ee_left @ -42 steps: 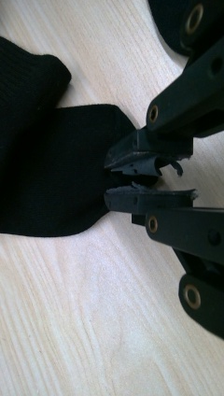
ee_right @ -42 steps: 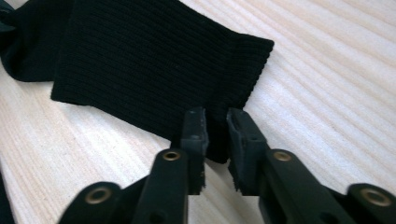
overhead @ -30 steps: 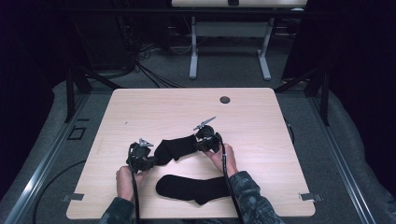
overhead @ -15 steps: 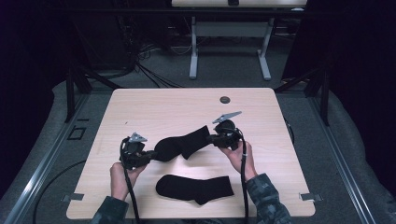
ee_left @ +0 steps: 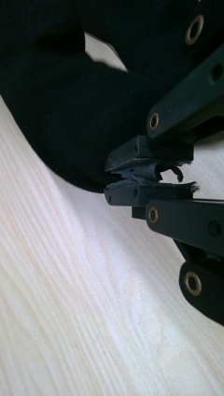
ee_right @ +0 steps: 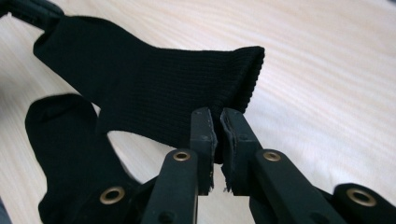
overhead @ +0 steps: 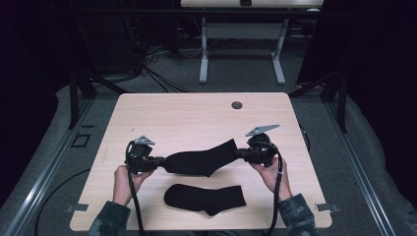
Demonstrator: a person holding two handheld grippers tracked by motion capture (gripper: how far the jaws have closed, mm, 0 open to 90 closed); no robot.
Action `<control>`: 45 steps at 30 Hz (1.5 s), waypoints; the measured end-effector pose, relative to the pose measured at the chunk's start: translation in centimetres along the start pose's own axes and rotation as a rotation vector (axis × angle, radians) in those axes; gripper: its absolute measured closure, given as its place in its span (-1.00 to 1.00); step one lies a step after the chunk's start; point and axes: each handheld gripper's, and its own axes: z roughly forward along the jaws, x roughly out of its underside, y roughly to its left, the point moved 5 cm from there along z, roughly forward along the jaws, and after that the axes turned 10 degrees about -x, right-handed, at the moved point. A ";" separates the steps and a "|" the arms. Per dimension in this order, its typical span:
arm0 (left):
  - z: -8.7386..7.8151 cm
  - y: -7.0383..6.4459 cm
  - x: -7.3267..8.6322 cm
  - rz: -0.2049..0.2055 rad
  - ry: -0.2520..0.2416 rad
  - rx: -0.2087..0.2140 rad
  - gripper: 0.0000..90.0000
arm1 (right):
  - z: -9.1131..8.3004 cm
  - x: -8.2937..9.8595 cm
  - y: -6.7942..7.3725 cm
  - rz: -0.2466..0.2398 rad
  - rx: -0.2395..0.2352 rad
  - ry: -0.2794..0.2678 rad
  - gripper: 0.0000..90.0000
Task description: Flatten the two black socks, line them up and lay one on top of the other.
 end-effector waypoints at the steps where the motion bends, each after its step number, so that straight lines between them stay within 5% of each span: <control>1: 0.1 0.0 0.0 -0.001 0.002 -0.002 0.83 | 0.0 0.3 -0.1 0.001 0.003 0.007 0.85; 10: 1.7 0.2 0.0 0.020 0.069 0.011 0.83 | 1.1 3.2 -0.4 0.048 -0.028 0.043 0.85; 15: 3.6 0.1 0.5 0.067 0.136 -0.003 0.79 | 2.5 4.9 -0.7 0.073 -0.024 0.084 0.83; 17: 4.1 0.2 0.6 0.065 0.149 -0.031 0.43 | 3.5 5.9 -1.1 0.081 0.009 0.126 0.71; 18: 4.1 0.3 0.6 0.052 0.138 -0.024 0.43 | 3.5 5.9 -1.1 0.081 0.009 0.126 0.71; 20: 3.2 0.8 0.5 0.010 0.069 -0.051 0.03 | 3.5 6.5 -1.4 0.083 0.043 0.126 0.52; 25: 1.5 1.1 0.2 -0.014 0.007 -0.110 -0.28 | 1.7 5.9 -1.8 0.074 0.078 0.043 0.33; 30: 2.6 0.5 0.4 -0.028 0.028 -0.150 -0.54 | 2.2 5.1 -1.3 0.042 0.073 0.038 0.30; 33: 3.9 -0.2 0.8 -0.044 0.038 -0.151 -0.62 | 3.7 5.3 -0.8 0.007 0.081 0.077 0.28; 37: 5.7 -1.5 1.6 0.015 0.093 -0.156 -0.61 | 5.8 6.1 -0.5 -0.007 0.093 0.124 0.40; 45: 6.5 -1.7 2.4 0.051 0.126 -0.177 -0.60 | 6.1 6.7 -0.3 -0.029 0.109 0.145 0.52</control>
